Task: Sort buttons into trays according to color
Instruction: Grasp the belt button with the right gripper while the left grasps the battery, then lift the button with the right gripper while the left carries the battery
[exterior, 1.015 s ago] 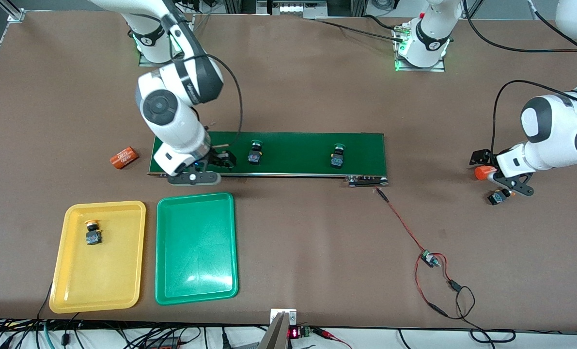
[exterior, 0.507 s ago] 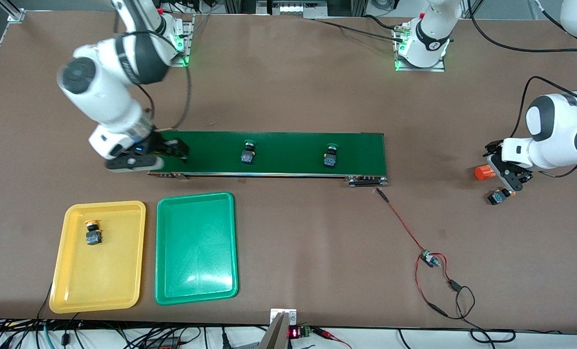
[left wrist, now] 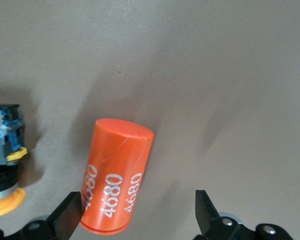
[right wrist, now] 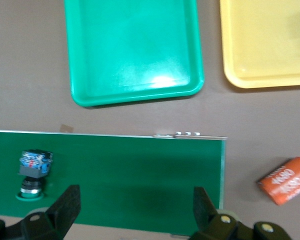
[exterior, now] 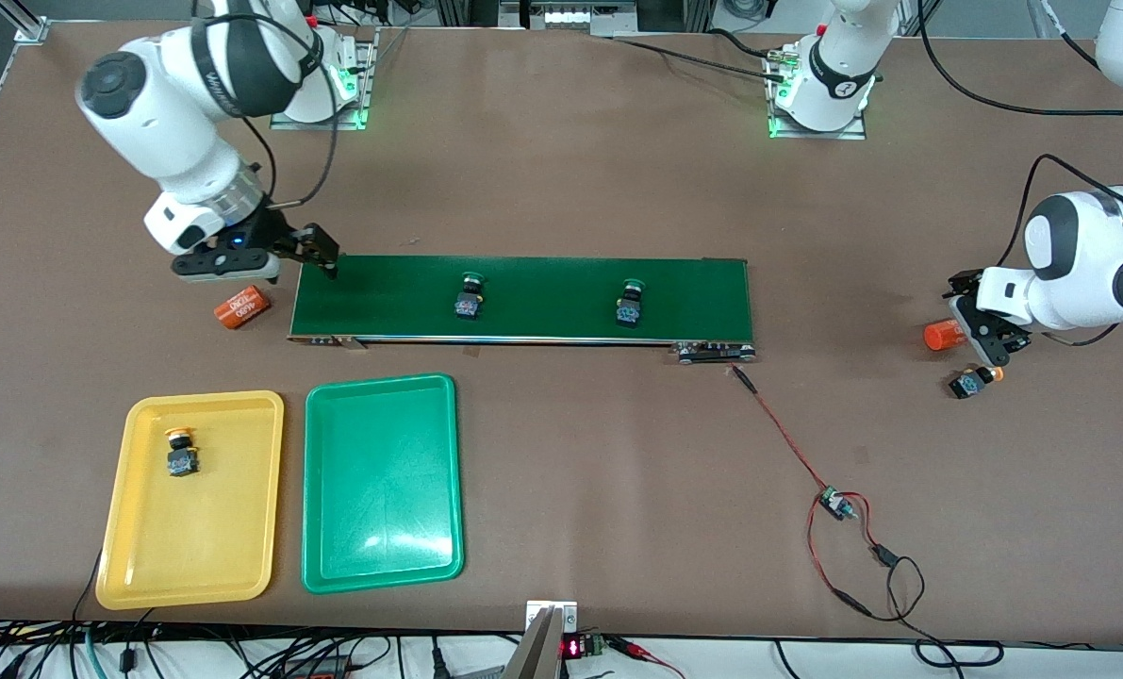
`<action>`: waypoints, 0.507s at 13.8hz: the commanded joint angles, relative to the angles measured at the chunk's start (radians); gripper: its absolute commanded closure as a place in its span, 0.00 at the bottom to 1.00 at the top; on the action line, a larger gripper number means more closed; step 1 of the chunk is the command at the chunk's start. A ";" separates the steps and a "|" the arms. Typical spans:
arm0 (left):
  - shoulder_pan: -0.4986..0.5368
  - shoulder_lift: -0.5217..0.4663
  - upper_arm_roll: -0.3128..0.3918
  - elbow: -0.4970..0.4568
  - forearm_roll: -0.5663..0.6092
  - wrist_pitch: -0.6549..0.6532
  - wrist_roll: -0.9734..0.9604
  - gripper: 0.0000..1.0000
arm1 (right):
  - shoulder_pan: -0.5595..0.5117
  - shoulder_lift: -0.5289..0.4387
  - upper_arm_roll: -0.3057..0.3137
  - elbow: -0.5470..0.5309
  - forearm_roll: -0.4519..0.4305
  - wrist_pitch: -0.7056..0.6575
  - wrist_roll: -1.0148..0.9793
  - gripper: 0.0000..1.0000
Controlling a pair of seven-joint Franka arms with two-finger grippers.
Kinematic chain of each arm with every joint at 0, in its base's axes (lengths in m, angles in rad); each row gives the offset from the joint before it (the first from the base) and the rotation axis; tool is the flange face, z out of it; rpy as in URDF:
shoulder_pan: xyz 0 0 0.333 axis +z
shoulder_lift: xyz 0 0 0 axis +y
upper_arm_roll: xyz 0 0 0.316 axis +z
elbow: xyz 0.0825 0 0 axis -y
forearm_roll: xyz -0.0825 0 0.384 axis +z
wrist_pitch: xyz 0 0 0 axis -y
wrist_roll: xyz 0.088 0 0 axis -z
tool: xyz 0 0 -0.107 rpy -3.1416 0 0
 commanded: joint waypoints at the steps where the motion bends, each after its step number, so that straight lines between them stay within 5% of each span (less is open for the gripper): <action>1: 0.010 0.014 -0.010 0.003 0.023 0.006 0.018 0.00 | 0.001 0.030 0.087 -0.025 0.013 0.096 0.134 0.00; 7: 0.013 0.039 -0.009 0.001 0.023 0.081 0.119 0.00 | 0.013 0.159 0.142 -0.023 0.013 0.217 0.253 0.00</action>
